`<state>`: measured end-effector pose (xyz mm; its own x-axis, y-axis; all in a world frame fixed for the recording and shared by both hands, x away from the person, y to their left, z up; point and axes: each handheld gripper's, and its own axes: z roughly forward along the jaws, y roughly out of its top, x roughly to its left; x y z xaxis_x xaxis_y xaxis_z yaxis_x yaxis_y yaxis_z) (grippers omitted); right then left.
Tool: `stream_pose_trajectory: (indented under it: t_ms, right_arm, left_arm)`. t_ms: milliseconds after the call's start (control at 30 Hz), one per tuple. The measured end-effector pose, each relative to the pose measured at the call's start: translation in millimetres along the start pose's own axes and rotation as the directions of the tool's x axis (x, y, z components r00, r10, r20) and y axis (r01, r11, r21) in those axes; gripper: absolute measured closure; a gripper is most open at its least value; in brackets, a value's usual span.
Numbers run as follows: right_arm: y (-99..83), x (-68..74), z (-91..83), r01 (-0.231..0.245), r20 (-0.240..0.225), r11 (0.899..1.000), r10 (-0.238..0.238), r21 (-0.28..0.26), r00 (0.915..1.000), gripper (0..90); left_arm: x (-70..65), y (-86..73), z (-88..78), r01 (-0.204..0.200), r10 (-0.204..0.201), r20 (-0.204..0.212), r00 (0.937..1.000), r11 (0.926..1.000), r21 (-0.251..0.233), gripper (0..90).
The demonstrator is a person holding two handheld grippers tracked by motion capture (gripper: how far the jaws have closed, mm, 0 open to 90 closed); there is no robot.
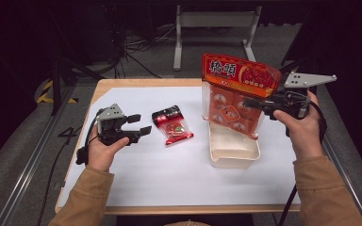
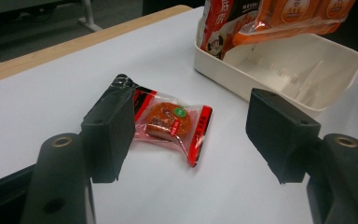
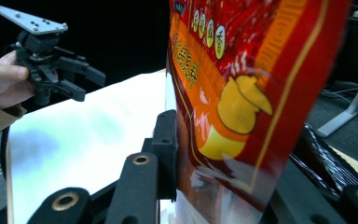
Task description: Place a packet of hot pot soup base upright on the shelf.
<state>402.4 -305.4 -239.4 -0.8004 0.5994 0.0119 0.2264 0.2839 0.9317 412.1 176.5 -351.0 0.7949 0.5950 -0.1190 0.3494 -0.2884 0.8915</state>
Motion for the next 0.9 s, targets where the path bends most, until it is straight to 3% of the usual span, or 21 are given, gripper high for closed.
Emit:
stream_pose_trajectory:
  t_ms: [367,900]
  right_arm:
    - [-18.3,-7.9,1.8,-0.070,0.091,0.997,0.073,-0.030,0.9932,70.8]
    - [-40.0,-5.6,8.7,-0.092,0.132,0.995,0.096,-0.035,0.9865,70.8]
  left_arm:
    - [1.3,-2.6,1.3,-0.002,0.002,0.001,1.0000,1.0000,0.003,37.2]
    - [3.6,-4.4,0.1,0.011,-0.011,0.005,0.9999,0.9999,0.004,36.4]
